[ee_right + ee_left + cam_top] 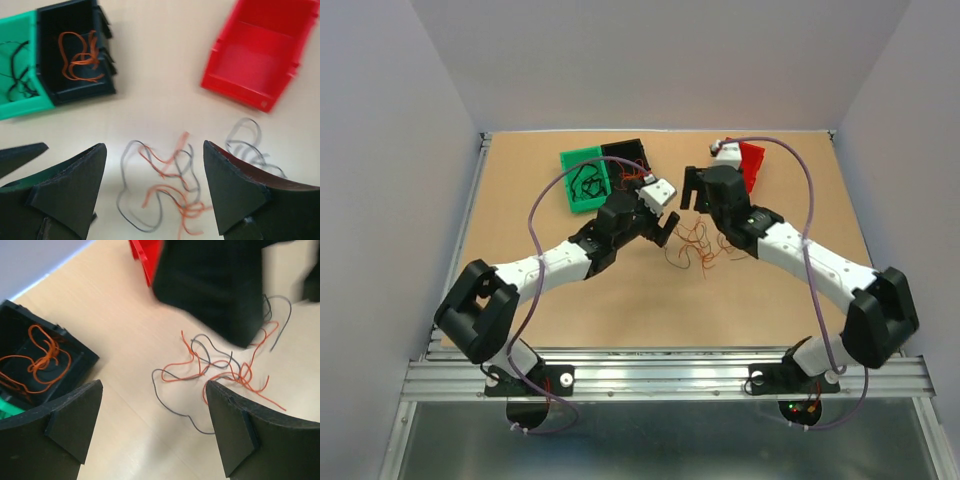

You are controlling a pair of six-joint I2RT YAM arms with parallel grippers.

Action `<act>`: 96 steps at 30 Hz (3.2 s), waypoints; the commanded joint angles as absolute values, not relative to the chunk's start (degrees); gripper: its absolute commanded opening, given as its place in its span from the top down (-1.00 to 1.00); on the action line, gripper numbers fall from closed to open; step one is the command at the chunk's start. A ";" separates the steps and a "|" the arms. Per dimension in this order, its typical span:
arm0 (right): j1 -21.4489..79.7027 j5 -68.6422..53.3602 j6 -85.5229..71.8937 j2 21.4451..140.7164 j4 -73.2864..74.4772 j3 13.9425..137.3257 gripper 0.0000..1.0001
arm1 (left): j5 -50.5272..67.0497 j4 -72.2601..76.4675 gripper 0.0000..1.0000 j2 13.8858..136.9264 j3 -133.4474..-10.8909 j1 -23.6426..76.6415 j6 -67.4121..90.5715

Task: Untangle the cables

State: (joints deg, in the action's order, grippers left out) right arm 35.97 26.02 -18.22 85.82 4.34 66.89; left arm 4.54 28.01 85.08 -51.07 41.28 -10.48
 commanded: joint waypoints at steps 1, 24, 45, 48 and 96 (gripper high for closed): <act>35.16 34.98 -22.49 75.79 7.47 58.46 -0.65 | 4.74 30.68 -0.90 88.41 -53.87 43.41 -14.85; 34.10 41.05 -24.08 53.27 7.91 45.35 -0.51 | 9.58 14.51 -0.08 114.43 -75.85 46.67 -13.10; 33.93 18.92 -13.62 67.31 2.64 49.04 -0.28 | 7.29 19.07 1.00 86.33 -61.18 45.09 -13.27; 33.93 14.86 -13.01 70.21 0.53 49.92 -0.28 | 8.35 19.86 1.00 82.55 -59.77 43.60 -12.83; 34.45 -18.73 -4.83 102.83 -46.49 52.47 -0.30 | 16.09 8.90 1.00 75.66 -83.29 33.57 -3.69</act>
